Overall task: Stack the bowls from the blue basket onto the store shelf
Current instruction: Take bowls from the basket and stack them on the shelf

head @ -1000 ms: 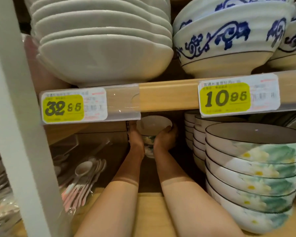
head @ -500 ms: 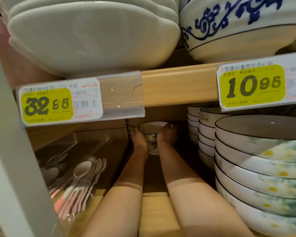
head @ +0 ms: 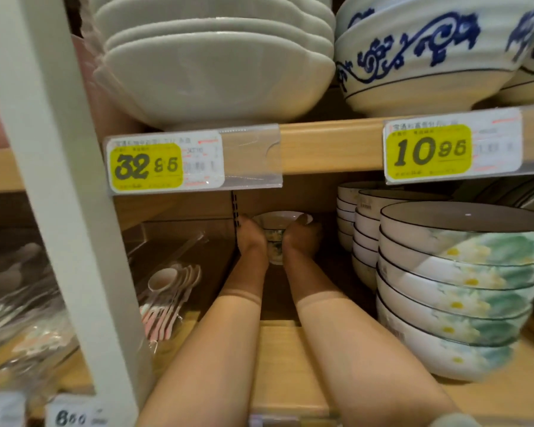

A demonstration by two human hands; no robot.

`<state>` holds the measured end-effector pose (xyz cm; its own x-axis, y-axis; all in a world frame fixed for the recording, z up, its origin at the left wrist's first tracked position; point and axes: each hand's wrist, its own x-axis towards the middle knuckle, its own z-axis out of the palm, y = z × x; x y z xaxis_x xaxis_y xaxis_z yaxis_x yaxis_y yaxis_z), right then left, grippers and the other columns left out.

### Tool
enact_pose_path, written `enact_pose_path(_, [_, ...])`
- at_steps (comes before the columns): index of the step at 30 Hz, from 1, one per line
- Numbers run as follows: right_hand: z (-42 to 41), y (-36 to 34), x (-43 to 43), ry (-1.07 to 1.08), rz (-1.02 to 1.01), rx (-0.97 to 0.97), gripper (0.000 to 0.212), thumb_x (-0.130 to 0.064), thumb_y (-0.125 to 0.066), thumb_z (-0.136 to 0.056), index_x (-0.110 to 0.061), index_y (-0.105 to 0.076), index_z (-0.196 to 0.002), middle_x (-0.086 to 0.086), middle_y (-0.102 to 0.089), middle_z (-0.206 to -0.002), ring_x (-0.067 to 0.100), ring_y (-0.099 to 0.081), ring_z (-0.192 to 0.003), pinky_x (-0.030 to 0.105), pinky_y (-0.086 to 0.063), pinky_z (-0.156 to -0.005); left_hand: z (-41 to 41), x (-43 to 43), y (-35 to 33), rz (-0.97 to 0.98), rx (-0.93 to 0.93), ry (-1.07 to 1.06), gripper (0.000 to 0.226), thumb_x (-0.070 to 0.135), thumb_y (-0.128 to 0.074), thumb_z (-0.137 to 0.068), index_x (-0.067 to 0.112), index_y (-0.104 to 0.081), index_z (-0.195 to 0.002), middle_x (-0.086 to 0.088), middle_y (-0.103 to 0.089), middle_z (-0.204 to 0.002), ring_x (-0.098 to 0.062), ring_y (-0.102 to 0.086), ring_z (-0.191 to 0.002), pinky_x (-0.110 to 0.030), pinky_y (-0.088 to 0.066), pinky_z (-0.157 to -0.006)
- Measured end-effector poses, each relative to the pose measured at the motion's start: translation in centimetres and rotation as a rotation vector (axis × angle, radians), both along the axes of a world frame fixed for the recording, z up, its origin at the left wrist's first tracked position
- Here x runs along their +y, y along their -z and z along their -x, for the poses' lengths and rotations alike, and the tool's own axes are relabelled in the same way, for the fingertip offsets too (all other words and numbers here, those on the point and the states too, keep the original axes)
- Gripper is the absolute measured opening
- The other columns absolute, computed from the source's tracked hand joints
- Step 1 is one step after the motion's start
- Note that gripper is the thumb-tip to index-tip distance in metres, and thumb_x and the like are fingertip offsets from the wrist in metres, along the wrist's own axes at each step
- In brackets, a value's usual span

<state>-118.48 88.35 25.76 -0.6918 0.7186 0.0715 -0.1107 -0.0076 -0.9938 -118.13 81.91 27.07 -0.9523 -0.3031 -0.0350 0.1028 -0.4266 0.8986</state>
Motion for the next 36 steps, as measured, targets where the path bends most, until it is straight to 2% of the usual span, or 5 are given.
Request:
enact_pose_path(12, [-11.6, -2.6, -1.6, -0.356, 0.145, 0.033, 0.039, -0.015, -0.030, -0.103, 0.005, -0.045, -0.133, 0.023, -0.049, -0.137, 0.039, -0.047, -0.125, 0.044, -0.041, -0.104, -11.4, -1.6, -1.5, 0.134, -0.044, 0.155, 0.044, 0.031, -0.032, -0.104, 0.005, -0.055, -0.130, -0.015, -0.060, -0.127, -0.030, -0.057, -0.114, -0.031, -0.046, -0.091])
enact_pose_path(17, [-18.5, -1.9, -1.3, -0.374, 0.137, -0.089, 0.042, -0.040, -0.035, -0.099, -0.016, -0.049, -0.131, 0.005, -0.057, -0.112, 0.015, -0.050, -0.081, 0.026, -0.039, -0.063, -17.0, -3.6, 0.1, 0.233, -0.066, 0.201, 0.043, 0.035, -0.038, -0.100, 0.013, -0.055, -0.132, -0.008, -0.060, -0.127, -0.024, -0.054, -0.113, -0.034, -0.041, -0.092])
enact_pose_path(22, [-25.5, 0.1, -0.9, -0.483, -0.009, 0.028, 0.039, -0.041, -0.034, -0.100, -0.020, -0.064, -0.113, -0.002, -0.063, -0.119, 0.015, -0.056, -0.109, 0.039, -0.042, -0.100, -25.3, -5.4, 2.2, 0.336, 0.115, 0.344, 0.036, 0.033, -0.035, -0.101, 0.019, -0.065, -0.117, 0.002, -0.067, -0.119, -0.014, -0.058, -0.115, -0.038, -0.044, -0.099])
enact_pose_path(29, [-34.7, 4.3, -0.8, -0.674, 0.105, 0.048, 0.038, -0.036, -0.036, -0.102, -0.020, -0.069, -0.094, 0.001, -0.073, -0.099, 0.013, -0.068, -0.097, 0.033, -0.051, -0.090, -35.8, -11.3, 5.8, 0.173, 0.157, 0.375, 0.040, 0.032, -0.034, -0.101, 0.010, -0.063, -0.119, -0.010, -0.073, -0.111, -0.023, -0.069, -0.106, -0.037, -0.050, -0.094])
enact_pose_path(36, [-40.2, 12.2, -2.7, -0.866, 0.229, -0.163, 0.035, -0.023, -0.038, -0.101, -0.010, -0.067, -0.088, 0.008, -0.075, -0.085, 0.014, -0.072, -0.075, 0.027, -0.052, -0.077, -44.6, -16.6, 14.7, 0.152, -0.179, 0.067, 0.034, 0.026, -0.035, -0.098, 0.010, -0.065, -0.104, -0.013, -0.075, -0.100, -0.020, -0.073, -0.087, -0.034, -0.051, -0.083])
